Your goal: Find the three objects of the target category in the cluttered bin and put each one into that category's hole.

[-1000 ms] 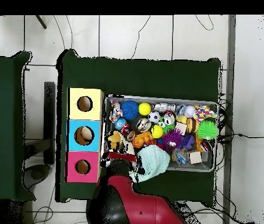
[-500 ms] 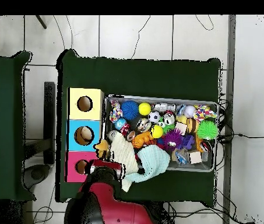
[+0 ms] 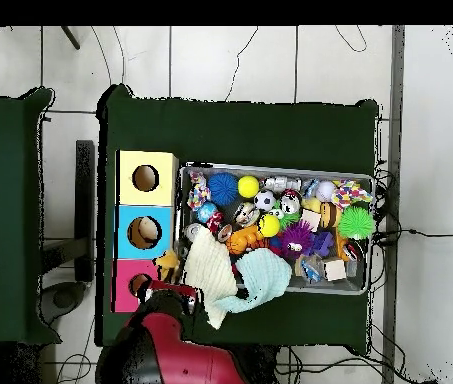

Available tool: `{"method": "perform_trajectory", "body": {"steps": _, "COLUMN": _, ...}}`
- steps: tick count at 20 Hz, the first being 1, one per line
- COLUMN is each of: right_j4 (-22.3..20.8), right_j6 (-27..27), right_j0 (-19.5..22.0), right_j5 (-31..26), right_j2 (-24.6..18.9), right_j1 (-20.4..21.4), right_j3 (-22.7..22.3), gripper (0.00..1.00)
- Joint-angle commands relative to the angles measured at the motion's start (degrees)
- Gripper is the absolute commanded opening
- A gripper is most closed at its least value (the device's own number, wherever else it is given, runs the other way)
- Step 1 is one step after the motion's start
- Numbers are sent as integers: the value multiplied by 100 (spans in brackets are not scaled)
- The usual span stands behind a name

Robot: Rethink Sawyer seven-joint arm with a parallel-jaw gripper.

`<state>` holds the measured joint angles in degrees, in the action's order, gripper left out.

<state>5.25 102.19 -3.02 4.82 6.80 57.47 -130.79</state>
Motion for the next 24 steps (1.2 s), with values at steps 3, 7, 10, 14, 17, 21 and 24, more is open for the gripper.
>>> {"method": "perform_trajectory", "body": {"steps": 3, "right_j4": 410, "right_j6": 930, "right_j0": -107, "right_j5": -741, "right_j2": 254, "right_j1": -641, "right_j3": 661, "gripper": 0}}
{"method": "perform_trajectory", "body": {"steps": 7, "right_j4": 397, "right_j6": 913, "right_j0": -144, "right_j5": -968, "right_j2": 292, "right_j1": -705, "right_j3": 777, "gripper": 0}}
{"method": "perform_trajectory", "body": {"steps": 10, "right_j4": 368, "right_j6": 905, "right_j0": -130, "right_j5": -977, "right_j2": 305, "right_j1": -736, "right_j3": 848, "gripper": 0}}
{"method": "perform_trajectory", "body": {"steps": 14, "right_j4": 383, "right_j6": 994, "right_j0": -226, "right_j5": -736, "right_j2": 374, "right_j1": -686, "right_j3": 844, "gripper": 0}}
{"method": "perform_trajectory", "body": {"steps": 17, "right_j4": 403, "right_j6": 1019, "right_j0": -274, "right_j5": -829, "right_j2": 393, "right_j1": -566, "right_j3": 847, "gripper": 0}}
{"method": "perform_trajectory", "body": {"steps": 21, "right_j4": 465, "right_j6": 1073, "right_j0": -459, "right_j5": -1058, "right_j2": 501, "right_j1": -398, "right_j3": 843, "gripper": 0}}
{"method": "perform_trajectory", "body": {"steps": 24, "right_j4": 523, "right_j6": 1104, "right_j0": -635, "right_j5": -1109, "right_j2": 619, "right_j1": -382, "right_j3": 872, "gripper": 0}}
